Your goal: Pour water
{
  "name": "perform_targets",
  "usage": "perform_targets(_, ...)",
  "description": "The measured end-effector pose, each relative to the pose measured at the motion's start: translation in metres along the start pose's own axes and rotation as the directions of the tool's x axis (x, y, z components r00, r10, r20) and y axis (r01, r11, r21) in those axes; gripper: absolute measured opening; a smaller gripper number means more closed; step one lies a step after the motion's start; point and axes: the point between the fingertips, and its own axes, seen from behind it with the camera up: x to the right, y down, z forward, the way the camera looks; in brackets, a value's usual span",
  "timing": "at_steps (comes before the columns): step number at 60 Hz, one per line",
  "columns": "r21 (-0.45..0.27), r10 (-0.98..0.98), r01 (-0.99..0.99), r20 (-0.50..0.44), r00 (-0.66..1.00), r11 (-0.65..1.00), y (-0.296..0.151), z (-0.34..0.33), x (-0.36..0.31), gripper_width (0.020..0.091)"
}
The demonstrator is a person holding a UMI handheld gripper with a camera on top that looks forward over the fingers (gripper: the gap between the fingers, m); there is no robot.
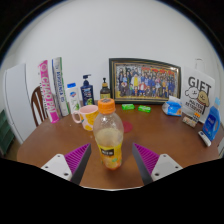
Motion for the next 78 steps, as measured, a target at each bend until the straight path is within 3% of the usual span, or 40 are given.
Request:
perform_targets(6, 0.02, 0.012, -0.011, -0.033, 0.999, 1.0, 0.001, 0.038, -0.004, 0.0801)
perform_targets(10, 0.035, 0.01, -0.009, -0.054, 0.998, 0.999, 0.0, 0.055, -0.004, 0.0682)
perform_targets(11, 0.039, 0.009, -0.007, -0.057, 0.998, 0.999, 0.0, 0.058, -0.005, 0.0636)
perform_targets(13, 0.053, 0.007, -0.004, -0.062, 0.998, 0.999, -0.004, 0.061, -0.005, 0.0472)
perform_targets(14, 0.06, 0.005, -0.001, -0.067, 0.998, 0.998, -0.006, 0.062, -0.005, 0.044)
perform_targets(16, 0.059, -0.002, 0.006, -0.069, 0.998, 0.998, -0.006, 0.063, -0.004, 0.0442)
perform_targets(17, 0.058, -0.004, 0.008, -0.066, 0.998, 0.998, -0.006, 0.064, -0.006, 0.0386)
perform_targets(24, 0.036, -0.022, 0.026, -0.113, 0.993, 0.999, -0.012, 0.063, 0.001, 0.0305)
perform_targets(25, 0.036, -0.035, 0.039, -0.121, 0.992, 0.999, -0.016, 0.062, 0.003, 0.0266)
perform_targets(36, 0.024, -0.232, 0.244, -0.234, 0.944, 0.969, -0.078, 0.064, 0.02, 0.0262)
perform_targets(45, -0.053, -0.525, 0.542, -0.342, 0.779, 0.839, -0.14, 0.09, 0.04, 0.0263)
perform_targets(50, -0.135, -0.709, 0.718, -0.362, 0.605, 0.682, -0.166, 0.114, 0.043, 0.0262)
perform_targets(62, -0.332, -0.953, 0.929, -0.298, 0.062, 0.165, -0.188, 0.174, 0.037, 0.0261)
perform_targets(72, -0.462, -0.901, 0.847, -0.199, -0.386, -0.261, -0.196, 0.204, 0.03, 0.0262)
perform_targets(78, -0.505, -0.855, 0.781, -0.146, -0.498, -0.368, -0.197, 0.213, 0.029, 0.0263)
